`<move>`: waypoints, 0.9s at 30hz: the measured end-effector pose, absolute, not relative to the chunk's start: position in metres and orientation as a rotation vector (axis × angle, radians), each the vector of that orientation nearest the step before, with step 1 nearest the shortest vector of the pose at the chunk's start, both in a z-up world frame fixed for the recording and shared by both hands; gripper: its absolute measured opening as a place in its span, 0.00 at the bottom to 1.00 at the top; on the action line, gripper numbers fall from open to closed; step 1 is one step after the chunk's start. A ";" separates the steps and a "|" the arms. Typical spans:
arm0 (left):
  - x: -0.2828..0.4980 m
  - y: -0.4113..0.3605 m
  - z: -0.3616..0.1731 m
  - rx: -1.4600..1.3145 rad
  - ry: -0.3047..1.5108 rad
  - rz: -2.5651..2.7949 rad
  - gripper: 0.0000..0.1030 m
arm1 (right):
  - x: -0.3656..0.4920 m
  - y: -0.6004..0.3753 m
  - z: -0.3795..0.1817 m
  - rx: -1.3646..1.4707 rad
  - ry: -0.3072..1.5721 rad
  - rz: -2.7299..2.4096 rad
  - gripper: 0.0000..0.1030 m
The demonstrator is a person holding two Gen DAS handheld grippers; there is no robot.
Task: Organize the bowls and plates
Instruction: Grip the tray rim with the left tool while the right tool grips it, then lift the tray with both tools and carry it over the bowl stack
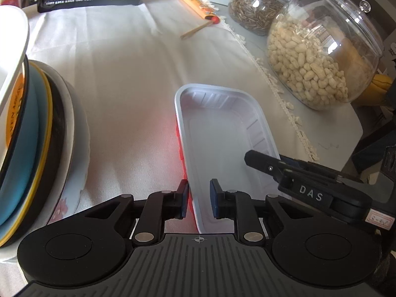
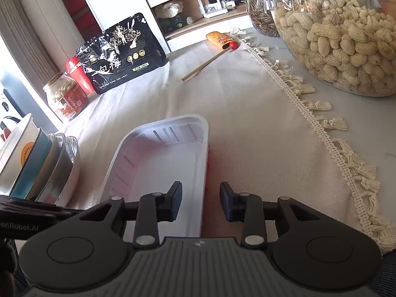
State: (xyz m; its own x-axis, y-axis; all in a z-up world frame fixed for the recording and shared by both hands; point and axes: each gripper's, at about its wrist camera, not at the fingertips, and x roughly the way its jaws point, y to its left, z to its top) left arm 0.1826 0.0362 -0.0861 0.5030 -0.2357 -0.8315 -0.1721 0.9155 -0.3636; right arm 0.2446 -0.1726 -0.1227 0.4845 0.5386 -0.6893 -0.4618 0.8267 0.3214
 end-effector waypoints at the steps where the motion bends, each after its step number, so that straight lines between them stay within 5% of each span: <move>1: 0.187 0.035 -0.088 -0.435 1.052 -0.034 0.20 | 0.244 -0.174 -0.122 0.095 0.873 0.609 0.32; 24: 0.213 0.013 -0.094 -0.403 1.071 -0.024 0.19 | 0.251 -0.176 -0.120 0.021 0.840 0.536 0.32; 27: 0.213 0.014 -0.095 -0.430 1.060 -0.018 0.19 | 0.252 -0.176 -0.120 0.023 0.836 0.533 0.26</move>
